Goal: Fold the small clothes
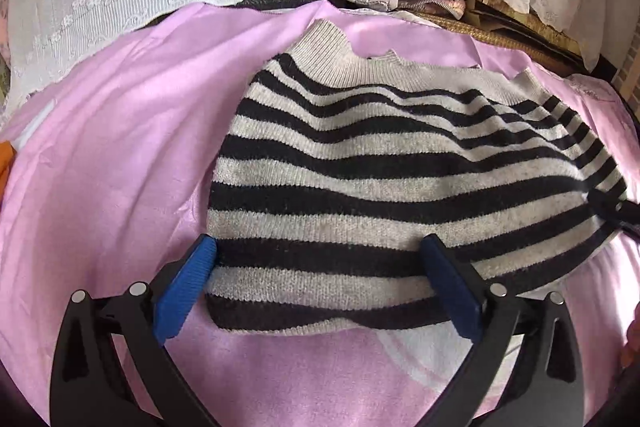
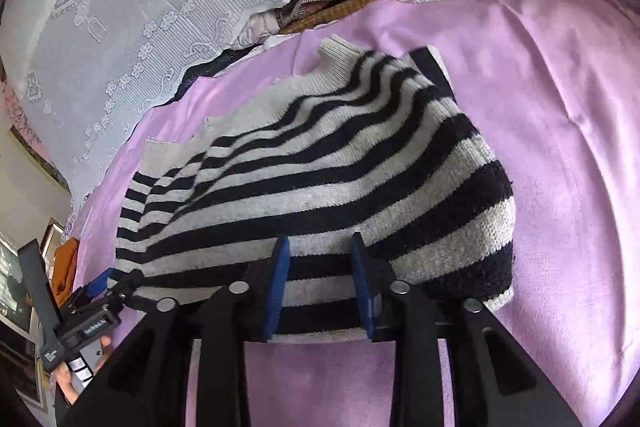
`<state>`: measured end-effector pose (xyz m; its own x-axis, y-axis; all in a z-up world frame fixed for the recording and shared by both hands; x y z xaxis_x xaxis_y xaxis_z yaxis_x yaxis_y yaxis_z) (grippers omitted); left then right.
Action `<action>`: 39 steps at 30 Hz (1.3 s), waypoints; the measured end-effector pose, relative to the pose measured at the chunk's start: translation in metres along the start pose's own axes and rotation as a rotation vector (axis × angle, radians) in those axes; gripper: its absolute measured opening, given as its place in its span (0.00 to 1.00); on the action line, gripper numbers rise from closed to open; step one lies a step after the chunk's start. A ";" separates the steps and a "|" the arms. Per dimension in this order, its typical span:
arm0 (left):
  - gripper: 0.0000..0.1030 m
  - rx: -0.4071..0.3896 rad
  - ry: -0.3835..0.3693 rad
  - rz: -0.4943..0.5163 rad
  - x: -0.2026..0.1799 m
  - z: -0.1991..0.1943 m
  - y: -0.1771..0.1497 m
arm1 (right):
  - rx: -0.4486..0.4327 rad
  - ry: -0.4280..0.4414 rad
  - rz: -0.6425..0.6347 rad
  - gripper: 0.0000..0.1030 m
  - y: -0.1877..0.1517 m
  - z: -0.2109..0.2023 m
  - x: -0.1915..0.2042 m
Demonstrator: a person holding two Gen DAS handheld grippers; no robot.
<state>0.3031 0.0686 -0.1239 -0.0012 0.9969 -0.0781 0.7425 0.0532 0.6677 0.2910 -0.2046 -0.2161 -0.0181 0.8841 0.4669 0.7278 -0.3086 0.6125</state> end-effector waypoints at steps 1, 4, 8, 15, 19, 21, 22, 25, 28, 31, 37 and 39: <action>0.96 0.001 0.001 -0.024 0.005 -0.001 0.000 | -0.007 -0.034 -0.004 0.00 0.001 -0.001 -0.009; 0.96 0.030 -0.063 -0.127 0.019 -0.007 -0.006 | -0.037 0.011 0.099 0.00 0.004 -0.016 -0.020; 0.96 0.004 -0.075 -0.169 0.032 -0.022 -0.004 | -0.116 0.037 -0.012 0.21 0.018 -0.042 0.017; 0.96 0.058 -0.054 -0.210 0.047 -0.001 -0.010 | 0.048 -0.025 -0.188 0.50 -0.011 0.007 0.063; 0.95 0.040 -0.062 -0.229 0.043 -0.008 -0.017 | 0.003 0.056 -0.205 0.50 0.010 0.001 0.103; 0.95 0.032 -0.097 -0.255 0.043 -0.013 -0.020 | 0.035 0.106 -0.247 0.50 0.024 0.009 0.141; 0.95 0.025 -0.117 -0.267 0.044 -0.015 -0.019 | 0.066 0.138 -0.265 0.49 0.029 0.018 0.161; 0.94 0.023 -0.185 -0.313 0.048 -0.015 -0.016 | 0.172 0.201 -0.288 0.49 0.042 0.059 0.210; 0.92 0.027 -0.208 -0.339 0.050 -0.012 -0.015 | 0.272 0.158 -0.334 0.43 0.048 0.107 0.232; 0.92 0.023 -0.201 -0.335 0.048 -0.009 -0.013 | 0.369 0.157 -0.348 0.38 0.046 0.145 0.246; 0.93 0.023 -0.175 -0.322 0.047 -0.003 -0.014 | 0.398 0.146 -0.365 0.40 0.046 0.186 0.257; 0.93 0.023 -0.180 -0.322 0.047 -0.003 -0.015 | 0.380 0.167 -0.359 0.39 0.051 0.178 0.258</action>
<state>0.2900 0.1150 -0.1348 -0.1206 0.9031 -0.4121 0.7382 0.3591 0.5710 0.4454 0.0701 -0.1782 -0.3974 0.8331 0.3848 0.8513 0.1781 0.4935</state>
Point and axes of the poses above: each gripper's, at about its wrist camera, not at the fingertips, and z roughly the way its jaws point, x to its left, y to its top, the point moved 10 cm from there along z, roughly the way its jaws point, and after that the axes turned 4 degrees about -z, right-handed, at the moved point
